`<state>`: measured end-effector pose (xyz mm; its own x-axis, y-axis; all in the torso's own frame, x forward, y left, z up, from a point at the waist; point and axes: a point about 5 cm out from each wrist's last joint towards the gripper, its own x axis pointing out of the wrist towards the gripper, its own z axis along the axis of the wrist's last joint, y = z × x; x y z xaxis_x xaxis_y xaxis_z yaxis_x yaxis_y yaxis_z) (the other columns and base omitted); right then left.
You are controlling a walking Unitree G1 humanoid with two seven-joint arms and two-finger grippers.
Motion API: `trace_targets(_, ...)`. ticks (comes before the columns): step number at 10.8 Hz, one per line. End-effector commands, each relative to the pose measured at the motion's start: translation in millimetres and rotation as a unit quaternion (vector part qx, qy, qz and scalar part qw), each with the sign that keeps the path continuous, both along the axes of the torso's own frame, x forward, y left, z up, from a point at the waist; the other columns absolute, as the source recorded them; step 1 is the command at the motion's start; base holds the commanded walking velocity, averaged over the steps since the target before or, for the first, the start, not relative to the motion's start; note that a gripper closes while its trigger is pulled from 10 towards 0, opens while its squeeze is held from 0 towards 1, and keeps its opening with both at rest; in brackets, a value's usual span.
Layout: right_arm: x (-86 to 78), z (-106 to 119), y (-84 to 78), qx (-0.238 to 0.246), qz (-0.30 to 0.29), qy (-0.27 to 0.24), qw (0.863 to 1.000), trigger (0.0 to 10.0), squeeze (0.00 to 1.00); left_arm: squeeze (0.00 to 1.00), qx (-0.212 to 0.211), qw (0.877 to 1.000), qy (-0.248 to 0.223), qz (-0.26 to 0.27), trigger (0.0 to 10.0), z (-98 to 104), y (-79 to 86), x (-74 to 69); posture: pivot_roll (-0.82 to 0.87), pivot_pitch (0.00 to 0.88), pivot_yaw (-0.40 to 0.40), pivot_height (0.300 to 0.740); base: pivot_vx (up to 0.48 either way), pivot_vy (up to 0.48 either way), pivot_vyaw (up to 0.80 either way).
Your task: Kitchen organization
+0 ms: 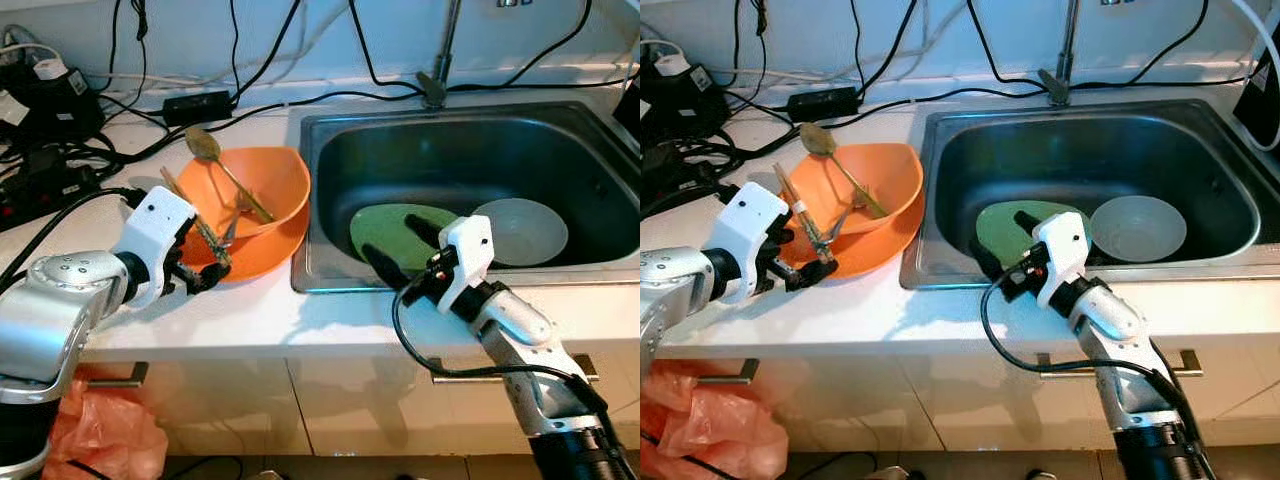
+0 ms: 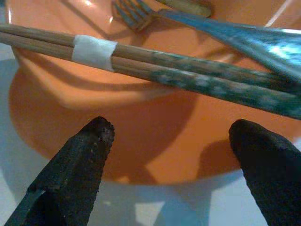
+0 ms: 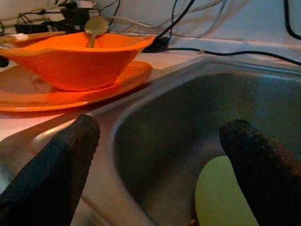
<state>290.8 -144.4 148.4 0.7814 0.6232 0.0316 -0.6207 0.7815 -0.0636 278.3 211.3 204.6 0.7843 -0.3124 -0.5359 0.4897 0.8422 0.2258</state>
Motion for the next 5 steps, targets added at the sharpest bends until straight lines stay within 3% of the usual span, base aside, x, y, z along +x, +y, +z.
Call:
trace_targets(1,-4.8,-12.8,1.2,-0.008,0.015,0.035,0.999,10.0,0.0,0.0,0.006,1.0,0.0,-0.014,10.0,5.9,-1.9,-2.7,0.17,0.05,0.111,0.74,0.0,0.0,0.0)
trace_targets(3,-6.0,-13.8,0.9,-0.014,0.023,0.04,0.999,10.0,0.0,0.0,0.006,0.999,-0.006,-0.041,10.0,17.5,-5.4,-5.0,0.17,0.048,0.109,0.74,0.0,0.0,0.0)
trace_targets(5,-4.5,-14.1,0.6,-0.016,0.026,0.043,0.999,10.0,0.0,0.0,-0.024,0.996,-0.017,-0.081,10.0,43.2,-6.7,-8.7,0.18,0.038,0.105,0.74,0.0,0.0,0.0)
